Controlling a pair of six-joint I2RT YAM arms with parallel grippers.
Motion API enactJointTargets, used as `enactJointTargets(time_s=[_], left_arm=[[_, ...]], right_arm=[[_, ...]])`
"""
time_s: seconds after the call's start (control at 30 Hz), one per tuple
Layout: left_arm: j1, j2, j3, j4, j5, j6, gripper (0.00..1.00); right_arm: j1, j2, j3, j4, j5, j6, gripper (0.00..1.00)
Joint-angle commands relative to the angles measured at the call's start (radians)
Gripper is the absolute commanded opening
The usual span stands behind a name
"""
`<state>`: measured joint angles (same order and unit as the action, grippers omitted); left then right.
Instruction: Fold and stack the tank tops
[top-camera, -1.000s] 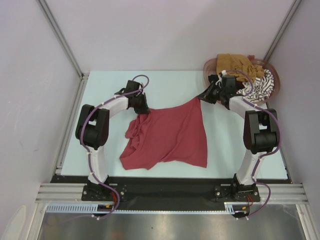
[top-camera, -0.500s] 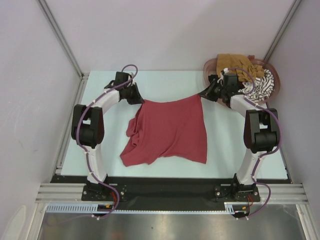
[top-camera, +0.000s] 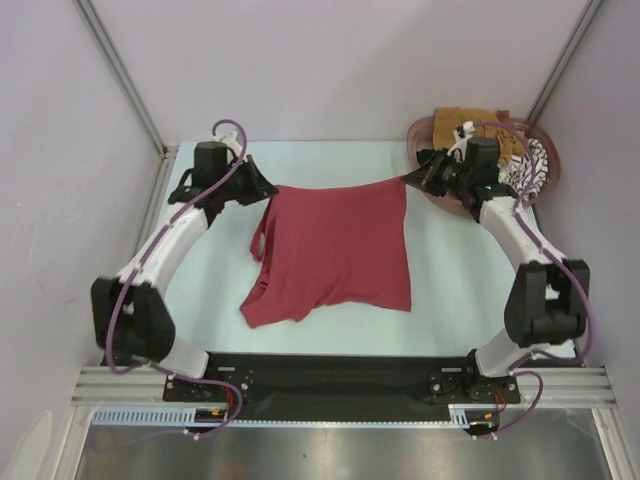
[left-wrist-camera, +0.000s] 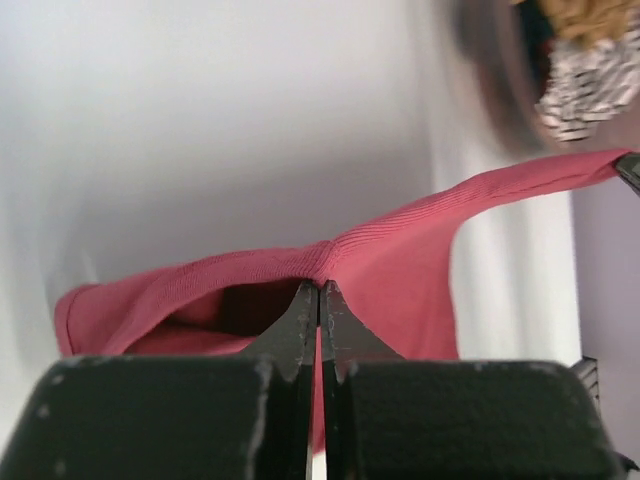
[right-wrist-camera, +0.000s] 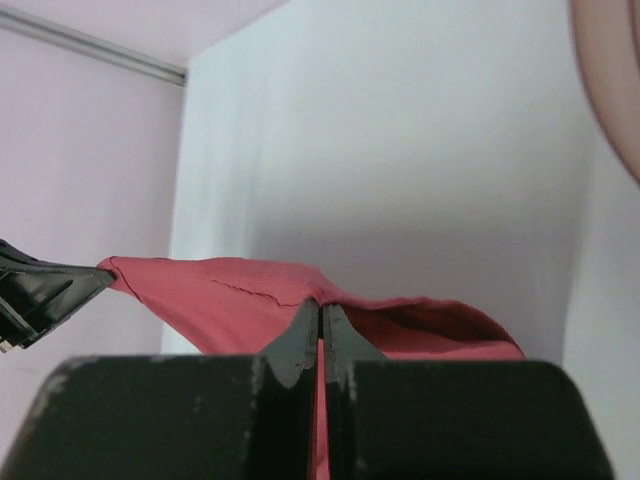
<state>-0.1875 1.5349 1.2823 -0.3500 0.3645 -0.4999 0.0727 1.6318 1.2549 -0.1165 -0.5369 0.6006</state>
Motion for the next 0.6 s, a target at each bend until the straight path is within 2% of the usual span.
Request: enactJointTargets(time_s=[0.0, 0.03, 0.23, 0.4, 0.57], left_arm=[[0.0, -0.239, -0.078, 0.022, 0.01, -0.026, 0.0], [0.002, -0.286, -0.101, 0.019, 0.008, -0.032, 0.0], [-0.001, -0.591, -0.199, -0.085, -0.016, -0.037, 0.0], [-0.003, -0.813, -0.14, -0.205, -0.029, -0.037, 0.0], [-0.003, -0.95, -0.057, -0.251, -0.001, -0.046, 0.0]], right_arm=[[-0.007, -0.197, -0.018, -0.092, -0.081, -0.022, 0.0], [-0.005, -0.197, -0.031, -0.109, -0.089, -0.022, 0.0], [0.015, -0.516, -0.086, -0.302, -0.094, -0.068, 0.0], [0.059, -0.781, -0.031, -0.475, -0.058, -0.079, 0.0], [0.096, -0.946, 0.009, -0.483, -0.1, -0.052, 0.0]])
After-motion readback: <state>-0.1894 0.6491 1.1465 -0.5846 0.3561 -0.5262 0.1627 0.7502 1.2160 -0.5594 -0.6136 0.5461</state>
